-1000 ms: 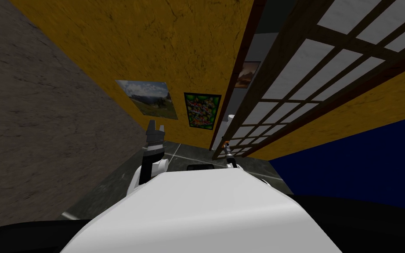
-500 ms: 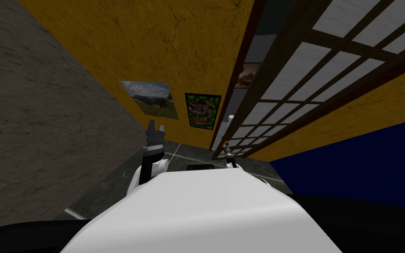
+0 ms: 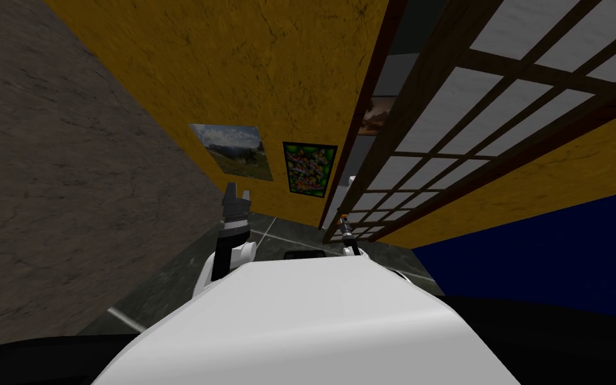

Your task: Pull the door open

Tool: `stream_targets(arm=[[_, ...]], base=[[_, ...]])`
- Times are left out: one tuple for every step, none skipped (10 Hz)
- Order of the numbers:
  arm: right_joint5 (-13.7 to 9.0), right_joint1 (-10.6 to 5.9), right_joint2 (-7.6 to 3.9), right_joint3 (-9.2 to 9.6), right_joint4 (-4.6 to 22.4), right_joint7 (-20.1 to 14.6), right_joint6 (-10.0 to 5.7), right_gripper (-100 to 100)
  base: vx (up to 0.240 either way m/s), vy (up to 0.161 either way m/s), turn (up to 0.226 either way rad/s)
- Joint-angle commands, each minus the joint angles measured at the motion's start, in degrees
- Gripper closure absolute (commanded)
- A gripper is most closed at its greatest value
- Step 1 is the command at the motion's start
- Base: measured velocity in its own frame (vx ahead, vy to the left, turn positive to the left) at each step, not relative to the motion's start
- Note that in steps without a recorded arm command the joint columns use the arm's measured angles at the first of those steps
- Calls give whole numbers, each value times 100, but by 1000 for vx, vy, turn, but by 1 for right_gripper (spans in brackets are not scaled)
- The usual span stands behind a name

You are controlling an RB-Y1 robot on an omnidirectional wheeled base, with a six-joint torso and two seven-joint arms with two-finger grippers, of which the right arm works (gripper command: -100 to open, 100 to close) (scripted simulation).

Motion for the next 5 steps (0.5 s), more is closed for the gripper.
stream_targets(arm=[[-135, 29, -74, -43, -13, -286, 36, 100], [-135, 29, -74, -43, -13, -331, 36, 100], [-192, 19, -70, -10, -17, -542, 41, 100], [-248, 9, -65, 23, -20, -694, 47, 100], [-248, 9, -65, 23, -7, -751, 47, 100]], base=[[-8, -22, 44], [-7, -21, 14], [-10, -19, 42], [-17, -23, 51], [-13, -21, 36]])
